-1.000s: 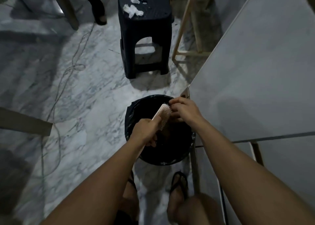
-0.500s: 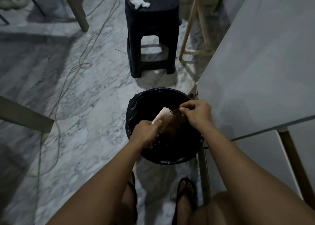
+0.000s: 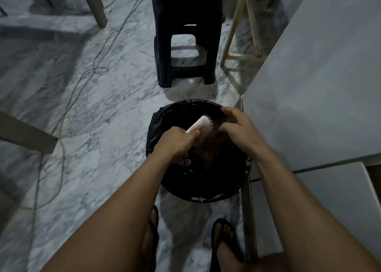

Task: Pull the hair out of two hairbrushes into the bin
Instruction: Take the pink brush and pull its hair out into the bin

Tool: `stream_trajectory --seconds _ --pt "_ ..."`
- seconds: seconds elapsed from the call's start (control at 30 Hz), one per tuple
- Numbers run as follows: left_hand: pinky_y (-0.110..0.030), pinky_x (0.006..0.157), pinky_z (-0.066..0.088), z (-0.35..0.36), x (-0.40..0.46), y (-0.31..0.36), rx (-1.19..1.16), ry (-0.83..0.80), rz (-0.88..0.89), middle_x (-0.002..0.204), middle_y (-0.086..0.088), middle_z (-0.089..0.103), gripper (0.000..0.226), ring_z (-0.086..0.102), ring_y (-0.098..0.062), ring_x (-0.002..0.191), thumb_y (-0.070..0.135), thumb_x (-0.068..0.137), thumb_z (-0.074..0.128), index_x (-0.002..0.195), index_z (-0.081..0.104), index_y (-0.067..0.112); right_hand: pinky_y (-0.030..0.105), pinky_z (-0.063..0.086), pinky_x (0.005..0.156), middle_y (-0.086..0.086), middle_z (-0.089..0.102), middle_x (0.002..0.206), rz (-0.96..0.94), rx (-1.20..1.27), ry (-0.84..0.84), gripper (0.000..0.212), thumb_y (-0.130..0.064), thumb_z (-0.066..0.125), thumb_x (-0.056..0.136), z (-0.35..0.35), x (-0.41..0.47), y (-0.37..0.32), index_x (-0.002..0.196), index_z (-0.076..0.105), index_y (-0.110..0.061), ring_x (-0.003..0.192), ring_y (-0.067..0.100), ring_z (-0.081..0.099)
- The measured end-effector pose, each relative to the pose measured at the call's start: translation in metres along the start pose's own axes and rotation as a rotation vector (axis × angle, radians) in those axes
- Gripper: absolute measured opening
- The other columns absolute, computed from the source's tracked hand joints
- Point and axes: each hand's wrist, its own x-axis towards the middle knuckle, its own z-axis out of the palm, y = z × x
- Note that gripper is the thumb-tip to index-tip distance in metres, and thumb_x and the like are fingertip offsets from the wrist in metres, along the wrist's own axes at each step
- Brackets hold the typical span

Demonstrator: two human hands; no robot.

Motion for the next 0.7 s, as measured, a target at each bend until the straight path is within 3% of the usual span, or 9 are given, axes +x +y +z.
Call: stream_trajectory --seconds 0.1,0.17,0.23,0.33,0.53,0.7 --pt "-0.023 0.04 0.036 -0.002 0.005 0.008 -0.003 0.004 -0.025 0.054 -0.011 0.062 0.049 0.054 -0.027 0.036 0.047 0.091 0.055 0.079 0.065 0.001 0.021 0.038 0.099 -0.004 0.055 0.134 -0.149 -0.307 -0.163 0.072 -0.014 0.073 0.074 0.006 -0.002 0.0 0.14 0.047 -0.026 0.124 0.012 0.051" --pt "-0.023 0.04 0.036 -0.005 0.008 0.008 -0.007 0.014 -0.051 0.05 -0.01 0.06 0.047 0.053 -0.026 0.034 0.046 0.09 0.056 0.072 0.062 0.003 0.022 0.043 0.097 -0.003 0.062 0.13 -0.152 -0.392 -0.149 0.062 -0.014 0.074 0.076 0.008 0.0 0.004 0.133 0.056 -0.032 0.118 0.014 0.058" --pt "-0.022 0.041 0.035 -0.009 0.008 0.006 -0.024 0.014 -0.074 0.045 -0.007 0.058 0.048 0.051 -0.026 0.033 0.049 0.087 0.058 0.067 0.06 0.005 0.026 0.051 0.093 -0.001 0.072 0.112 -0.13 -0.37 -0.07 0.042 -0.013 0.074 0.079 0.009 0.001 0.006 0.117 0.069 -0.029 0.102 0.013 0.066" --pt "-0.024 0.044 0.034 -0.014 0.005 0.008 -0.031 -0.017 -0.099 0.044 -0.005 0.056 0.053 0.049 -0.023 0.034 0.06 0.076 0.065 0.065 0.061 0.008 0.031 0.054 0.09 -0.002 0.076 0.098 -0.157 -0.344 -0.013 0.022 -0.016 0.075 0.079 0.006 0.004 0.006 0.1 0.077 -0.024 0.094 0.012 0.068" --pt "-0.023 0.043 0.038 -0.016 0.004 0.008 0.121 -0.013 -0.075 0.045 -0.005 0.055 0.061 0.052 -0.021 0.031 0.069 0.076 0.063 0.07 0.057 0.008 0.029 0.055 0.082 -0.005 0.075 0.084 -0.162 -0.29 -0.014 0.012 -0.02 0.077 0.078 0.0 0.004 0.002 0.089 0.078 -0.024 0.082 0.009 0.069" --pt "-0.024 0.042 0.036 -0.026 0.005 0.003 0.094 -0.02 -0.071 0.04 -0.004 0.046 0.062 0.044 -0.021 0.029 0.069 0.077 0.062 0.067 0.054 0.008 0.03 0.055 0.076 -0.007 0.073 0.075 -0.134 -0.226 0.016 0.006 -0.021 0.075 0.081 -0.013 0.01 0.006 0.078 0.077 -0.026 0.075 0.011 0.068"
